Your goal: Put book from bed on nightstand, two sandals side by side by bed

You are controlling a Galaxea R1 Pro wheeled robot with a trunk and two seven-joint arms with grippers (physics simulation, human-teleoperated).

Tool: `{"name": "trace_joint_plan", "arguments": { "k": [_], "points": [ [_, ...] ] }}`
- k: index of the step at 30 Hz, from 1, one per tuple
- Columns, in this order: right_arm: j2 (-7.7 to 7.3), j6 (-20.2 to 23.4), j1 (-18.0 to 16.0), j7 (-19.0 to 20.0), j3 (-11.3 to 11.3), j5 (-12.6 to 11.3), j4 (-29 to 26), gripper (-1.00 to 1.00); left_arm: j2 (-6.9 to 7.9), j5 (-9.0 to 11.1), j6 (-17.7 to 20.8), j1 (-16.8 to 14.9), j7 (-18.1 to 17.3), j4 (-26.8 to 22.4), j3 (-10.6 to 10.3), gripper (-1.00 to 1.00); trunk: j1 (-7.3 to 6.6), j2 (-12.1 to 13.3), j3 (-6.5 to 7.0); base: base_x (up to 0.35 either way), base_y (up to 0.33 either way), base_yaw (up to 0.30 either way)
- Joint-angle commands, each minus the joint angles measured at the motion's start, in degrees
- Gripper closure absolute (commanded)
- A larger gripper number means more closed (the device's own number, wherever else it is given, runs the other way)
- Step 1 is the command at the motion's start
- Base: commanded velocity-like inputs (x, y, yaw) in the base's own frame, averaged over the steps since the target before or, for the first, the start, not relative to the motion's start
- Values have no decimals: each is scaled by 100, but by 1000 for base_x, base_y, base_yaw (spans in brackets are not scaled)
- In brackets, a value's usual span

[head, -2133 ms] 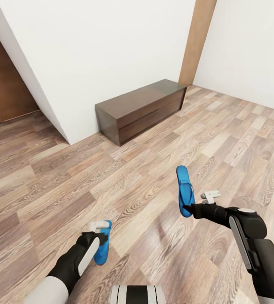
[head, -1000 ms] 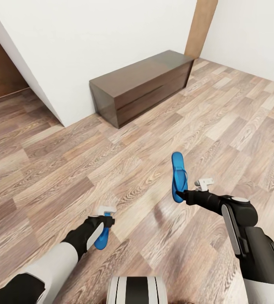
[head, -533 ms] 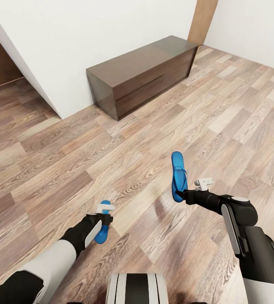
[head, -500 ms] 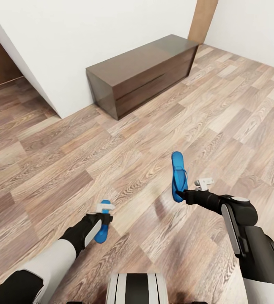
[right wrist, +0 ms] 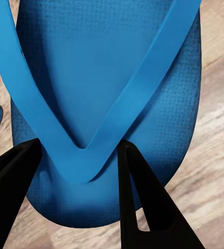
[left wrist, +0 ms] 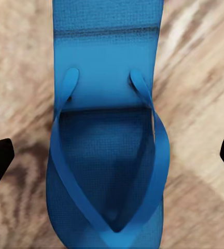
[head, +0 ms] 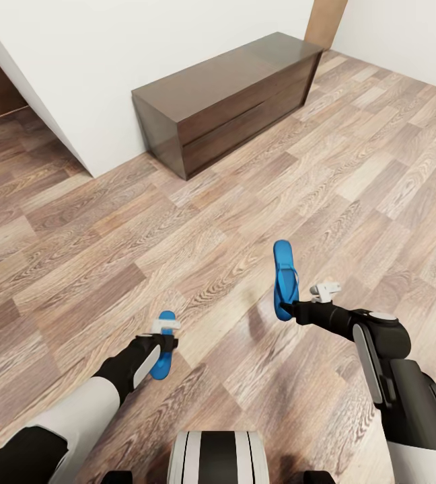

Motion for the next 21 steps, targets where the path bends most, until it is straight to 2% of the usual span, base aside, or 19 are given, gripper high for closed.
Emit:
{"name": "trace_joint_plan", "arguments": {
  "k": [1,8,11,12,13,17,21],
  "points": [
    [-1,33,-25,46,-10,10,-4,100,1,62,22,5,47,-42,-46,-100,-1,-1,-3,0,0,0],
    [-41,-123,-111,108,-63,5,-4,100,-10,66,28,43,57,-266,-65,-100,-1,-1,-3,0,0,0],
    [-50,-333,-122,232,-190,3,-4,100,-4,66,30,53,60,-299,-60,-100,-1,-1,-3,0,0,0],
    [-52,-384,-125,320,-250,1,-4,100,-3,66,30,57,59,-306,-56,-100,-1,-1,-3,0,0,0],
    [-60,-457,-128,588,-378,-12,-4,100,-4,68,33,61,57,-316,-50,-100,-1,-1,-3,0,0,0],
    [-62,-527,-135,1340,-648,-25,-4,100,-5,67,42,66,58,-326,-41,-100,4,-4,-48,0,0,0],
    [-46,-559,-141,1796,-808,-31,-4,100,-5,66,64,66,61,-330,-32,-100,15,-9,-136,0,0,0]
  ]
}}
